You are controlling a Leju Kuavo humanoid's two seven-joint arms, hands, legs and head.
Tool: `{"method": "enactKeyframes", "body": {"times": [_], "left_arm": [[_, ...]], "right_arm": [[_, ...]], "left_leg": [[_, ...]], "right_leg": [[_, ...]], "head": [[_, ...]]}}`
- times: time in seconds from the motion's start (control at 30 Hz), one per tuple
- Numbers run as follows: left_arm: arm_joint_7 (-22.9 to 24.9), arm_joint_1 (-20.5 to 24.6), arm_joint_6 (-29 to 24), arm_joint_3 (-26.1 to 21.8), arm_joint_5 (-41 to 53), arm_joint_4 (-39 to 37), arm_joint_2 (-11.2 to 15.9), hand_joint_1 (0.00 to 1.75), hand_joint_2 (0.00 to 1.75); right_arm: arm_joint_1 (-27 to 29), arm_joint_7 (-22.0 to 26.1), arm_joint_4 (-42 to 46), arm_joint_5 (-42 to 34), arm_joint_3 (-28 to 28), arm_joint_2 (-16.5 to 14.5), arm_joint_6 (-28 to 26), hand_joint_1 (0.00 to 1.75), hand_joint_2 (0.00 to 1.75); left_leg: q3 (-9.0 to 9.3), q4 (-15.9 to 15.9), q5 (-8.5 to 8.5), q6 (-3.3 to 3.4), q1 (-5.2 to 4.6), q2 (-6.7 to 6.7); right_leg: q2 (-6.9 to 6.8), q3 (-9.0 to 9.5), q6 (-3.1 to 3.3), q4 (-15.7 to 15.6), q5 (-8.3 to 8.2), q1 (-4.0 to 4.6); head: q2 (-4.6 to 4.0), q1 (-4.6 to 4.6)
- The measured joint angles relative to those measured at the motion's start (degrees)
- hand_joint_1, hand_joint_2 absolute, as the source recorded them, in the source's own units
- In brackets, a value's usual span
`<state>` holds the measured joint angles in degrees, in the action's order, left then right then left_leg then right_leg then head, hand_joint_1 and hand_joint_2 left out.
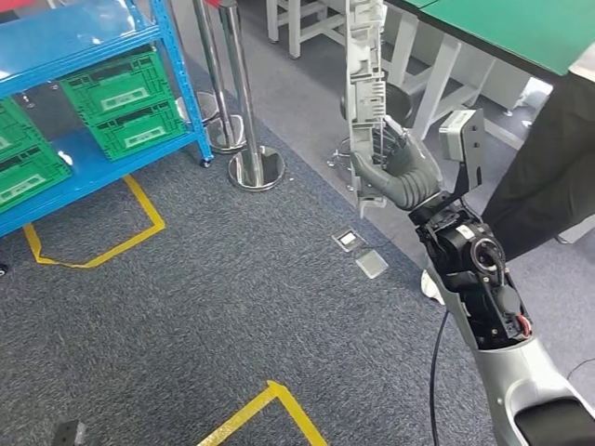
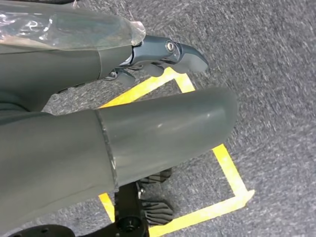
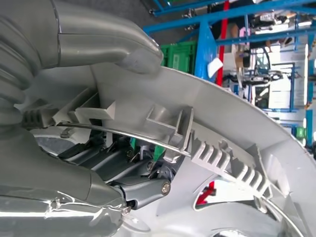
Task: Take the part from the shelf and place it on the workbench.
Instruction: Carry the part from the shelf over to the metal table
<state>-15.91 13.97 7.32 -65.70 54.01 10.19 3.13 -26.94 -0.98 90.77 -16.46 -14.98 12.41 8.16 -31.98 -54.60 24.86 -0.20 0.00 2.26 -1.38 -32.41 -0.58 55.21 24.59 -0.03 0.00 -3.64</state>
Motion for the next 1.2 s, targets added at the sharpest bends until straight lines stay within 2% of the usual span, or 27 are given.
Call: {"method": "enactKeyframes", "body": {"times": [0.07,0.1,0.13,0.2,0.23,0.27,0.3,0.37,0.4,0.43,0.47,0.53,0.57,0.6,0.63,0.7,0.73,0.77,0.8,0.87,0.9,0.93,0.97,1.03,1.1,1.13,1.2], "left_arm": [[0.00,0.04,0.00,0.00,0.02,0.00,0.01,0.00,0.00],[-0.01,0.07,0.00,0.00,0.03,0.00,0.01,0.00,0.00],[-0.01,0.08,0.00,0.00,0.06,0.00,0.02,0.00,0.00],[0.01,-0.03,0.00,0.00,0.13,0.00,0.03,0.00,0.00],[0.03,-0.12,0.00,0.00,0.18,0.00,0.03,0.00,0.00],[0.04,-0.18,0.00,0.00,0.24,0.00,0.02,0.00,0.00],[0.05,-0.19,0.00,0.00,0.31,0.00,0.01,0.00,0.00],[0.06,-0.04,0.00,0.00,0.45,0.00,0.08,0.00,0.00],[0.06,0.08,0.00,0.00,0.50,0.00,0.13,0.00,0.00],[0.06,0.16,0.00,0.00,0.53,0.00,0.17,0.00,0.00],[0.07,0.21,0.00,0.00,0.54,0.00,0.20,0.00,0.00],[0.09,0.28,0.00,0.00,0.55,0.00,0.19,0.00,0.00],[0.10,0.37,0.00,0.00,0.55,0.00,0.16,0.00,0.00],[0.09,0.45,0.00,0.00,0.55,0.00,0.15,0.00,0.00],[0.08,0.48,0.00,0.00,0.56,0.00,0.13,0.00,0.00],[0.06,0.40,0.00,0.00,0.60,0.00,0.13,0.00,0.00],[0.07,0.35,0.01,0.00,0.64,0.00,0.11,0.00,0.00],[0.07,0.33,0.02,0.00,0.68,0.00,0.09,0.00,0.00],[0.08,0.34,0.04,0.00,0.75,0.00,0.05,0.00,0.00],[0.09,0.36,0.08,0.00,0.90,0.00,-0.02,0.00,0.00],[0.10,0.38,0.08,0.00,0.96,0.00,-0.04,0.00,0.00],[0.12,0.38,0.09,0.00,1.00,0.00,-0.04,0.00,0.00],[0.14,0.38,0.09,0.00,1.03,0.00,-0.03,0.00,0.00],[0.19,0.43,0.09,0.00,1.09,0.00,-0.03,0.00,0.00],[0.21,0.54,0.10,0.00,1.15,0.00,-0.06,0.00,0.00],[0.21,0.57,0.12,0.00,1.17,0.00,-0.04,0.00,0.00],[0.22,0.47,0.21,0.00,1.18,0.00,-0.01,0.00,0.00]], "right_arm": [[0.09,-0.03,0.02,0.00,0.01,0.00,-0.04,1.75,1.75],[0.08,-0.02,0.03,0.00,0.01,0.00,-0.05,1.75,1.75],[0.07,-0.01,0.05,0.00,0.00,0.00,-0.05,1.75,1.75],[0.12,0.03,0.05,0.00,0.00,0.00,-0.08,1.75,1.75],[0.21,0.02,0.05,0.00,0.00,0.00,-0.14,1.75,1.75],[0.29,0.00,0.04,0.00,0.00,0.00,-0.20,1.75,1.75],[0.37,-0.02,0.05,0.00,0.00,0.00,-0.26,1.75,1.75],[0.37,-0.04,0.06,0.00,0.00,0.00,-0.26,1.75,1.75],[0.32,-0.04,0.07,0.01,0.01,0.00,-0.23,1.75,1.75],[0.26,-0.04,0.07,0.01,0.01,0.00,-0.19,1.75,1.75],[0.23,-0.04,0.07,0.02,0.01,0.00,-0.14,1.75,1.75],[0.23,-0.03,0.07,0.04,0.05,0.00,-0.05,1.75,1.75],[0.23,-0.02,0.07,0.05,0.08,0.00,0.01,1.75,1.75],[0.20,0.01,0.06,0.07,0.10,0.01,0.07,1.75,1.75],[0.18,0.05,0.05,0.08,0.11,0.01,0.15,1.75,1.75],[0.22,0.17,0.04,0.09,0.10,0.01,0.30,1.75,1.75],[0.32,0.21,0.03,0.13,0.09,0.00,0.34,1.75,1.75],[0.43,0.22,0.02,0.19,0.08,0.00,0.32,1.75,1.75],[0.53,0.20,0.01,0.25,0.09,0.01,0.27,1.75,1.75],[0.62,0.16,0.08,0.33,0.16,0.02,0.18,1.75,1.75],[0.58,0.11,0.17,0.33,0.20,0.02,0.16,1.75,1.75],[0.56,0.03,0.31,0.33,0.23,0.02,0.14,1.75,1.75],[0.55,-0.12,0.42,0.32,0.25,0.02,0.13,1.75,1.75],[0.61,-0.45,0.56,0.31,0.30,0.02,0.08,1.75,1.75],[0.65,-0.67,0.71,0.31,0.36,0.02,0.04,1.75,1.75],[0.65,-0.73,0.83,0.31,0.37,0.02,0.04,1.75,1.75],[0.66,-0.89,1.02,0.31,0.37,0.02,-0.04,1.75,1.75]], "left_leg": [[-0.19,-0.58,0.70,-0.56,0.09,0.01],[-1.02,-2.47,1.98,-0.88,0.16,-0.42],[-2.46,-5.60,3.77,-1.14,0.26,-0.99],[-6.61,-14.20,7.51,-1.50,0.36,-1.74],[-8.03,-16.99,8.15,-1.59,0.41,-1.84],[-8.48,-17.65,7.67,-1.61,0.46,-1.87],[-7.72,-15.81,6.12,-1.57,0.51,-1.90],[-4.00,-7.71,1.94,-1.24,0.61,-2.66],[-2.27,-3.95,0.58,-1.03,0.63,-3.18],[-1.15,-1.53,-0.11,-0.83,0.61,-3.60],[-0.66,-0.46,-0.16,-0.60,0.56,-3.83],[-0.52,-0.12,-0.24,-0.05,0.54,-3.32],[-0.42,0.05,-0.35,0.32,0.60,-3.04],[-0.32,0.25,-0.46,0.69,0.67,-2.75],[-0.23,0.39,-0.52,0.99,0.73,-2.45],[-0.20,0.38,-0.47,1.25,0.65,-1.94],[-0.18,0.36,-0.45,1.26,0.63,-1.69],[-0.14,0.33,-0.40,1.27,0.61,-1.45],[-0.07,0.29,-0.33,1.23,0.61,-1.23],[0.17,0.16,-0.06,0.98,0.57,-0.82],[0.21,0.02,0.09,0.77,0.43,-0.65],[0.20,-0.09,0.19,0.57,0.28,-0.45],[0.16,-0.15,0.25,0.37,0.13,-0.19],[0.15,-0.12,0.32,-0.08,0.02,0.43],[-0.40,-1.50,1.61,-0.67,0.16,0.06],[-1.51,-4.01,3.19,-0.95,0.25,-0.51],[-5.25,-12.07,7.07,-1.33,0.37,-1.57]], "right_leg": [[0.57,0.06,0.60,-0.31,-0.28,-0.19],[0.83,0.12,0.90,-0.51,-0.46,-0.31],[1.08,0.14,1.12,-0.64,-0.57,-0.41],[1.70,0.01,1.35,-0.66,-0.67,-0.41],[2.05,-0.01,1.37,-0.65,-0.67,-0.41],[2.45,-0.01,1.37,-0.62,-0.67,-0.42],[2.85,0.01,1.37,-0.59,-0.68,-0.43],[3.63,0.02,1.27,-0.46,-0.65,-0.43],[4.02,-0.08,1.14,-0.34,-0.63,-0.35],[4.35,-0.21,0.92,-0.27,-0.65,-0.28],[4.65,-0.35,0.64,-0.27,-0.69,-0.24],[4.97,-0.55,-0.03,-0.26,-0.71,-0.35],[4.52,-0.77,-0.34,0.26,-0.26,-0.39],[3.85,-1.47,-0.62,1.93,0.86,-0.42],[3.05,-2.69,-0.84,4.84,2.57,-0.46],[2.13,-6.26,-1.17,13.04,6.46,-0.55],[2.02,-7.67,-1.28,16.20,7.48,-0.58],[1.94,-8.18,-1.33,17.31,7.36,-0.59],[1.81,-7.54,-1.29,16.05,6.13,-0.58],[0.89,-3.70,-1.00,8.05,2.02,-0.50],[0.28,-1.82,-0.79,4.15,0.64,-0.30],[-0.16,-0.61,-0.57,1.49,-0.08,-0.15],[-0.32,-0.18,-0.37,0.35,-0.09,0.00],[0.33,-0.24,0.23,0.06,-0.14,0.05],[0.94,-0.16,0.93,-0.30,-0.44,-0.11],[1.22,-0.13,1.22,-0.48,-0.61,-0.24],[1.81,-0.23,1.51,-0.52,-0.74,-0.30]], "head": [[0.00,0.22],[0.00,0.47],[0.00,0.83],[0.00,1.67],[0.00,1.90],[0.00,2.05],[0.00,2.17],[0.00,2.44],[0.00,2.55],[0.00,2.59],[0.00,2.58],[0.00,2.44],[0.00,2.35],[0.00,2.15],[0.00,1.87],[0.00,1.29],[0.00,1.10],[0.00,0.92],[0.00,0.68],[0.00,0.11],[0.00,-0.13],[0.00,-0.25],[0.00,-0.23],[0.00,0.01],[0.00,0.32],[0.00,0.61],[0.00,1.38]]}}
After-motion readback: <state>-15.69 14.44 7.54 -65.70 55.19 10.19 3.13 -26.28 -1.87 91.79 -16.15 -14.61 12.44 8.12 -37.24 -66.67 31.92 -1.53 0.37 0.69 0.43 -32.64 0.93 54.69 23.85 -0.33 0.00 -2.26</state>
